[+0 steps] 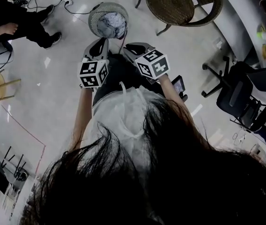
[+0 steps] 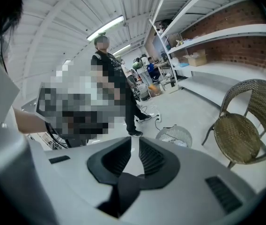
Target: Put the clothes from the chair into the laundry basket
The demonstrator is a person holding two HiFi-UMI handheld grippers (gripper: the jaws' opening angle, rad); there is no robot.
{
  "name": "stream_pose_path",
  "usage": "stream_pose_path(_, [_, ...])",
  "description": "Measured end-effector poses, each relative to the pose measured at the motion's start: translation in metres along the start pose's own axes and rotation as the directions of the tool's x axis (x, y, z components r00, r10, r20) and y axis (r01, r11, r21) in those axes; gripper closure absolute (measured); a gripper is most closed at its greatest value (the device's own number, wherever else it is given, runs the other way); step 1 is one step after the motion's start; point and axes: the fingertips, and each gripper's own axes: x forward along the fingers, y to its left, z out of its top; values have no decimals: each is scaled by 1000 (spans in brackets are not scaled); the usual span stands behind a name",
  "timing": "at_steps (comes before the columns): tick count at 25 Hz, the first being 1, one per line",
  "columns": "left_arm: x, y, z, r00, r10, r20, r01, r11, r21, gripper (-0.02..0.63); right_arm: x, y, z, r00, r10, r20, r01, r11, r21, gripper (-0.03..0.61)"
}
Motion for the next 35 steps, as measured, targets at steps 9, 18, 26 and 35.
stream_pose_path(9, [-18, -23, -11, 1000, -2, 10, 1, 1000, 26, 574, -15, 8, -17, 1000, -2, 4, 2, 1000, -25, 517])
stream_pose_path(18, [-29, -35, -21, 1000, -9, -1, 9, 999, 53, 574, -23, 17, -34, 1000, 18, -3, -18, 1000, -12, 525])
stream_pose_path(26, [-34, -33, -20, 1000, -1, 12, 0, 999, 51, 574, -23, 19, -34, 1000, 11, -5, -12, 1000, -25, 525])
stream_pose_path(35, [-45, -29, -23, 1000, 12, 28, -13, 999, 37, 574, -21, 25, -37, 1000, 12, -28, -14, 998, -56, 526])
